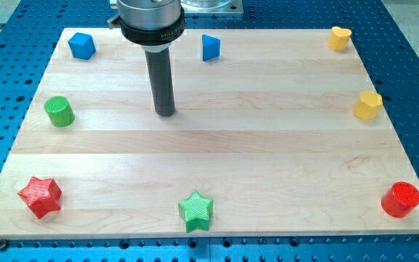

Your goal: Move the blue cube diagonally to the top right of the green circle

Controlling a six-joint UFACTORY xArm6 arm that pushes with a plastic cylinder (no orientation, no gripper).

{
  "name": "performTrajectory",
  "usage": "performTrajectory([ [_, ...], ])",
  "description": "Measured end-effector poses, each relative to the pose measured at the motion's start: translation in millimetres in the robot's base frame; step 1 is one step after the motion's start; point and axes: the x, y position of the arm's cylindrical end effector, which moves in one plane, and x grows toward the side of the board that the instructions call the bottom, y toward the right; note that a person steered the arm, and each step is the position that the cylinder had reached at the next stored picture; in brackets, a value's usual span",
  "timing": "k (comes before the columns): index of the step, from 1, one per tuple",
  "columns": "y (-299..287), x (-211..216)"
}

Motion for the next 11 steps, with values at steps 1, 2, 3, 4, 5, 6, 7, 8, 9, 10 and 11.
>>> performTrajectory([
  [1, -2, 4],
  [2, -30, -19],
  [3, -95, -65],
  [4, -144, -78],
  [5, -182, -92],
  [6, -232, -117],
  [7, -232, -169],
  [8, -232, -174],
  [9, -232, -176],
  [10, -212, -173],
  [11, -158, -171],
])
